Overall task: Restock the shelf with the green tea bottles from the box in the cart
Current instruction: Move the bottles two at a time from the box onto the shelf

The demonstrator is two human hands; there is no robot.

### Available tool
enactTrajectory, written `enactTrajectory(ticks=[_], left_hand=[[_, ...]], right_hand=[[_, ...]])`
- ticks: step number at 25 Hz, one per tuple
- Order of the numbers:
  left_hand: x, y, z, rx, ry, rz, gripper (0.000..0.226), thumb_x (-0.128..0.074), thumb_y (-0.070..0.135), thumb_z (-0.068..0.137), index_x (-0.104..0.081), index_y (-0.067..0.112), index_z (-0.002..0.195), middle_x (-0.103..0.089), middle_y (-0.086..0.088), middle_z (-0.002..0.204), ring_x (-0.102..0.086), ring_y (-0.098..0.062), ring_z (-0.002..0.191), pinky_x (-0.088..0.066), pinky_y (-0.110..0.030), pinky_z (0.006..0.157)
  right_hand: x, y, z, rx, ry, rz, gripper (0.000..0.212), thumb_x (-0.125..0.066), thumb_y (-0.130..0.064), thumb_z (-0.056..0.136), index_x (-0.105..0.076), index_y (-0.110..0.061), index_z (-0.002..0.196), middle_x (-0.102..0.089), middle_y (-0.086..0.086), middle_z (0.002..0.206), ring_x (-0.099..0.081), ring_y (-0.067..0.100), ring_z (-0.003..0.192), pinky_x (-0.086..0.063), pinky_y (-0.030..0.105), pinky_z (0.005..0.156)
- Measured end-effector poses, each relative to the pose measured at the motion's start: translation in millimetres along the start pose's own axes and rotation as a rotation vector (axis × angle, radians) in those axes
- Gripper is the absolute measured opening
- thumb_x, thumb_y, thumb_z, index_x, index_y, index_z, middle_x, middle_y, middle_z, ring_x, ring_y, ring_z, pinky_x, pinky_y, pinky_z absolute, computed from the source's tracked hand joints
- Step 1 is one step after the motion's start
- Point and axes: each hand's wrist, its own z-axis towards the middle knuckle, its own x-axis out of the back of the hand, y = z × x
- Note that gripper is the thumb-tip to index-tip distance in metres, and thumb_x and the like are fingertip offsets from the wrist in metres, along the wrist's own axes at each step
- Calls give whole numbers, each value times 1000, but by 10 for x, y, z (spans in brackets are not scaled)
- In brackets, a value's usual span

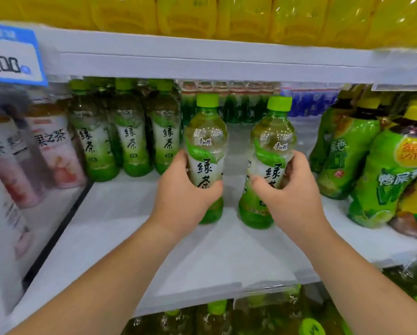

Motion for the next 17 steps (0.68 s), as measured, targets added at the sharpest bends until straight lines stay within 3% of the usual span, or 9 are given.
enactTrajectory(ticks=[2,7,13,15,17], left_hand=[[24,-77,-21,29,-48,44,50,-88,25,67,-61,31,109,-71,14,101,-68,-3,94,-58,-29,82],[143,-167,-77,26,-120,227,47,-90,38,66,-70,27,107,-72,14,98,-68,-5,89,-59,-34,83],[-47,-231,182,51,9,249,51,-91,31,68,-61,16,106,-70,3,100,-67,-16,93,-58,-37,85],[-160,-281,329,62,31,244,49,-90,30,70,-61,14,106,-69,-1,103,-67,-20,96,-57,-39,88],[-261,-333,488,88,50,264,51,-89,31,71,-62,14,111,-69,-3,110,-66,-22,101,-55,-39,93]], right_hand=[[32,93,-35,-21,-67,-13,35,-81,-24,80,-56,-38,99,-69,-26,86,-65,-12,78,-48,8,61],[178,284,-225,-98,-281,-243,27,-83,-39,77,-66,-37,99,-74,-25,88,-66,-12,77,-49,11,65],[-19,271,251,-140,-428,-383,22,-81,-42,80,-64,-35,93,-73,-15,99,-69,8,91,-56,32,88],[-135,291,441,-136,-439,-363,21,-81,-37,81,-62,-35,88,-71,-9,103,-67,10,92,-53,29,90],[-276,338,598,-129,-421,-359,23,-80,-37,82,-65,-31,98,-70,-4,106,-65,15,93,-50,27,85]])
